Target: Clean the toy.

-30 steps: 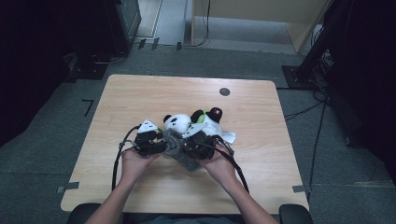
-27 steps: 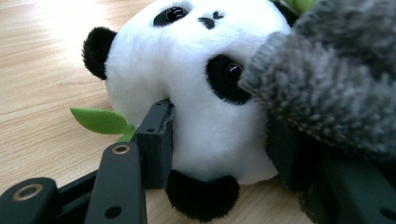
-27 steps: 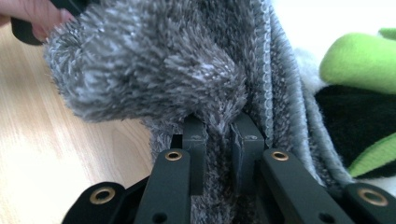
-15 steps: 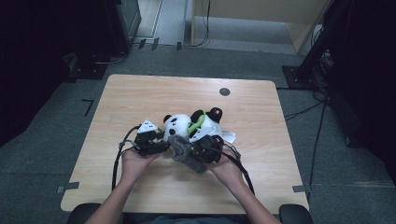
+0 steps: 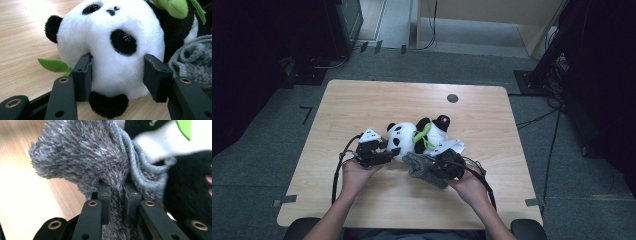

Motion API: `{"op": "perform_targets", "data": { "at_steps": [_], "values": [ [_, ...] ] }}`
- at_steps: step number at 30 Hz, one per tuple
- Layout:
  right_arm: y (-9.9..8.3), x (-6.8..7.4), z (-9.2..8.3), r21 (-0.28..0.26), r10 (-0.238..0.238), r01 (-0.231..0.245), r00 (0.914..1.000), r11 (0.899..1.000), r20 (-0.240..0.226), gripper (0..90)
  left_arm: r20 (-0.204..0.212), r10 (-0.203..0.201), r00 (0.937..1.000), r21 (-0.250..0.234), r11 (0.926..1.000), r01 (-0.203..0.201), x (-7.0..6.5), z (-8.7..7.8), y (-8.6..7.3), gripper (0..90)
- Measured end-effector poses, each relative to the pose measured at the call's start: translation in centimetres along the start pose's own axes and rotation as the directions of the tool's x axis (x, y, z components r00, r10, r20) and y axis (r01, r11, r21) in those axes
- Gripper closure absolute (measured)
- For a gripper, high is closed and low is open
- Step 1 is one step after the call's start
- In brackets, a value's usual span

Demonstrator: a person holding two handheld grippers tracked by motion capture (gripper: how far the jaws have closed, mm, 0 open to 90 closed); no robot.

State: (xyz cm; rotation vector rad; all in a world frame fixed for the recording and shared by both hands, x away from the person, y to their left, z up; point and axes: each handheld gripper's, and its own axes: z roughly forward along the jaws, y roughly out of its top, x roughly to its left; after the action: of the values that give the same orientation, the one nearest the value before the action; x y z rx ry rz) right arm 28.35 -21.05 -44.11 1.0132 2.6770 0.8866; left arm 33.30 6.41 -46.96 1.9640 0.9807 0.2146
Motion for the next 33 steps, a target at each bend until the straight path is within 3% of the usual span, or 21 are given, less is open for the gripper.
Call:
{"op": "perform_targets", "data": {
  "at_steps": [7,18,27,33],
  "values": [
    [-0.9,-0.7,-0.8,0.014,0.020,-0.020,0.9996,1.000,-0.019,79.6,-0.021,0.034,0.9992,-0.005,0.9994,-0.034,-0.2,0.1,-0.1,40.2],
    [-2.6,-2.4,-2.4,0.036,0.064,-0.064,0.9978,0.997,-0.015,79.4,-0.014,0.032,0.9994,-0.012,0.9994,-0.032,0.0,0.2,-0.3,37.8],
    [-3.4,-3.7,-3.9,0.012,0.089,-0.089,0.9960,0.996,0.004,79.1,-0.007,0.026,0.9996,-0.014,0.9996,-0.026,0.1,0.2,-0.3,37.2],
    [-3.9,-4.7,-4.5,-0.001,0.110,-0.110,0.9930,0.994,0.044,78.8,-0.008,0.031,0.9995,-0.012,0.9994,-0.031,0.0,0.2,-0.3,37.2]
  ]
}}
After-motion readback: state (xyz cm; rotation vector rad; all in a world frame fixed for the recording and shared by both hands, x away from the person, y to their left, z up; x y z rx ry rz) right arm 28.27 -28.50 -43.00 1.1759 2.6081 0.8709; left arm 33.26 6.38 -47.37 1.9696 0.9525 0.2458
